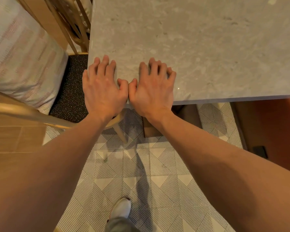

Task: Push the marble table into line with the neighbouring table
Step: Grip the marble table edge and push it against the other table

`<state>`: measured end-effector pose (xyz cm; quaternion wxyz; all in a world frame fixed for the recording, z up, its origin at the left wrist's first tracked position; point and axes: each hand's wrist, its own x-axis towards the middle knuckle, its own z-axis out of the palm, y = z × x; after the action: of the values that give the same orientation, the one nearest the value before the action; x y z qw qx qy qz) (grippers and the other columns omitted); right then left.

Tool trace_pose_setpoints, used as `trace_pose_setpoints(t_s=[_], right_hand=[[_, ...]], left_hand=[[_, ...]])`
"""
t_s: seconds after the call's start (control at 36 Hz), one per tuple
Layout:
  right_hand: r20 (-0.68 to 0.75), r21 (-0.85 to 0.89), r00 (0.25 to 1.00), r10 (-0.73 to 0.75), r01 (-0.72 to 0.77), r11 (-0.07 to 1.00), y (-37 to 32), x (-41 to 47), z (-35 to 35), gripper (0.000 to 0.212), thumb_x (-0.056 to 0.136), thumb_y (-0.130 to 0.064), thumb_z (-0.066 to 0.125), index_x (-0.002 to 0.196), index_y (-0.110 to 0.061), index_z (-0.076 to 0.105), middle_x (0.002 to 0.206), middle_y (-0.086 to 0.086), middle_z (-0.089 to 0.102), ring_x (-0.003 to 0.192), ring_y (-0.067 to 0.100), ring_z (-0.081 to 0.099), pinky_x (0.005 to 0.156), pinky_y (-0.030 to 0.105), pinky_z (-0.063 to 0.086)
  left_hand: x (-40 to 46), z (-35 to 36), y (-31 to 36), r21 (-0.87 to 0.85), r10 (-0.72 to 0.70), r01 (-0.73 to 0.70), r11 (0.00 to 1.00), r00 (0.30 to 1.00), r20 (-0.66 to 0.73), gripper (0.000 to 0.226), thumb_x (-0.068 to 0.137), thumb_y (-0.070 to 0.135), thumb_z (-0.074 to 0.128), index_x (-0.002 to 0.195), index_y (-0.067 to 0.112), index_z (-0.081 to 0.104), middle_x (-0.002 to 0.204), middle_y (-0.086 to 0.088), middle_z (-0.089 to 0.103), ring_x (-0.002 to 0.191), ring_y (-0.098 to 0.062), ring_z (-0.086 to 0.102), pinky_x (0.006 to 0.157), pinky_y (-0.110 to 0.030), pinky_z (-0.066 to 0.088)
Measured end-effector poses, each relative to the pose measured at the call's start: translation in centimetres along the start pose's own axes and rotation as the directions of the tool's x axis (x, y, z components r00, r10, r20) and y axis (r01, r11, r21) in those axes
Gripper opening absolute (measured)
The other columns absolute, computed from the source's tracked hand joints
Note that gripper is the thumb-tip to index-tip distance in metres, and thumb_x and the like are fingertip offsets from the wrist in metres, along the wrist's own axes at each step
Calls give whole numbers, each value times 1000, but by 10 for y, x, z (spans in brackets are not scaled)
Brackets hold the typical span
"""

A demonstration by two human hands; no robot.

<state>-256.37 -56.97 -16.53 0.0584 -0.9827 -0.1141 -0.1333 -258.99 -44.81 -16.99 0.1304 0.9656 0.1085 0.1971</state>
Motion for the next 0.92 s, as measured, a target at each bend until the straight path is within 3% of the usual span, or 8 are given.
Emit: trace_pose_setpoints(t_s=[0.61,0.69,0.78,0.86,0.92], right_hand=[[28,-2,999,31,-31,1000,-12,17,6,55,90,-42,33,133,-12,52,146,13,46,133,31,41,109,52,28],[100,-3,994,39,-38,999,-12,16,-1,58,93,-41,32,141,-11,46,153,14,40,140,31,35,113,53,24],[276,60,961,-7,-9,998,-7,18,-16,62,99,-44,28,152,-12,30,163,15,22,150,32,19,120,52,13],[480,178,873,-85,-2,984,9,36,-48,62,100,-49,34,151,-14,32,162,12,23,147,31,21,117,50,18],[578,281,813,-65,-125,951,22,51,-76,59,101,-49,36,148,-13,38,156,11,32,142,30,31,112,50,25]], left_hand=[[21,7,-14,30,49,-50,998,998,43,58,91,35,37,140,9,50,153,-12,44,143,-32,36,114,-54,30],[23,1,-10,56,37,-45,997,989,144,57,91,33,37,142,7,45,156,-15,38,145,-34,31,114,-57,27],[30,-17,-2,107,28,-63,992,954,299,55,94,30,39,142,2,42,155,-20,36,145,-39,29,112,-62,27],[55,-39,10,133,-7,-54,990,909,418,46,93,30,46,125,-2,53,132,-25,53,123,-42,49,99,-57,41],[76,-55,27,-13,-74,89,996,890,449,39,93,30,50,118,0,58,120,-24,61,109,-42,57,93,-50,47]])
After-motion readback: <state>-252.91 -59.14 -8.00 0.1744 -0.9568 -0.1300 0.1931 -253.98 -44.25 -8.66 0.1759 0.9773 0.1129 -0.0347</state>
